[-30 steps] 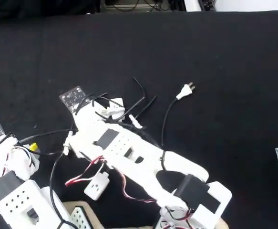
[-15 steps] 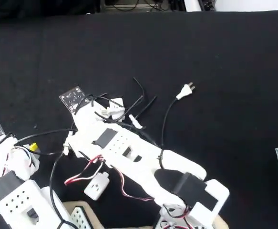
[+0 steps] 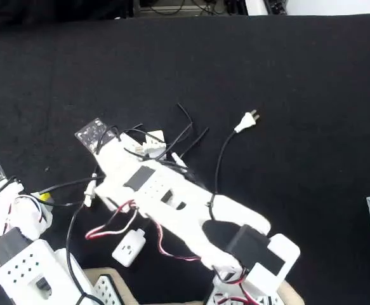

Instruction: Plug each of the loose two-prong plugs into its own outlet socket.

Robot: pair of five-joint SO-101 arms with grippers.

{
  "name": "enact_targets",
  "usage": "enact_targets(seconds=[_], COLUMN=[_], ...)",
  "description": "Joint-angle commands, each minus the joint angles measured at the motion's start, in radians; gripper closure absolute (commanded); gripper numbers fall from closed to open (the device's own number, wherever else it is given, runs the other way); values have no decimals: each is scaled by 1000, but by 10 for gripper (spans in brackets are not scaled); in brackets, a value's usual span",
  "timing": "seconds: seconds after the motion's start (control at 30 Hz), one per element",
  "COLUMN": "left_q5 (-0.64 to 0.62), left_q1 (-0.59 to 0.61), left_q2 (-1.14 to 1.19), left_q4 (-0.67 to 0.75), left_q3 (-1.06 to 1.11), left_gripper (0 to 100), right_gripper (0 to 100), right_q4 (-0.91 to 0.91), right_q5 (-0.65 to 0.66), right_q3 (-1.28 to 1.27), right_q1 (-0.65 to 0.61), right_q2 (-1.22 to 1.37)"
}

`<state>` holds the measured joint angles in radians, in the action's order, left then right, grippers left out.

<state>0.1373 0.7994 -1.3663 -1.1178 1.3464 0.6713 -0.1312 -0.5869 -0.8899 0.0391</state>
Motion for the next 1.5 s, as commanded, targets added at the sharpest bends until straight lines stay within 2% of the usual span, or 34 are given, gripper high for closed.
enact_targets(seconds=[0.0, 0.13, 0.27, 0.43, 0.87, 1.07, 1.3, 1.47], left_q5=[-9, -9, -9, -8, -5, -5, -5, -5], left_q1=[7, 7, 7, 7, 7, 4, 2, 2], left_q2=[-9, -9, -9, -9, -9, -9, -11, -11], left_q4=[21, 21, 21, 21, 21, 20, 21, 21], left_q3=[-4, -4, -4, -4, -2, -2, 5, 5], left_gripper=[726, 726, 726, 726, 726, 726, 726, 726], right_gripper=[986, 986, 986, 986, 986, 986, 985, 985], right_q4=[40, 40, 46, 118, 172, 173, 227, 230], right_q5=[72, 114, 137, 137, 137, 133, 135, 183], right_q3=[-5, -8, -28, -28, 38, 50, 74, 159], right_q1=[104, 129, 80, 40, 57, 60, 181, 310], right_q2=[7, 15, 13, 16, 88, -70, -375, -429])
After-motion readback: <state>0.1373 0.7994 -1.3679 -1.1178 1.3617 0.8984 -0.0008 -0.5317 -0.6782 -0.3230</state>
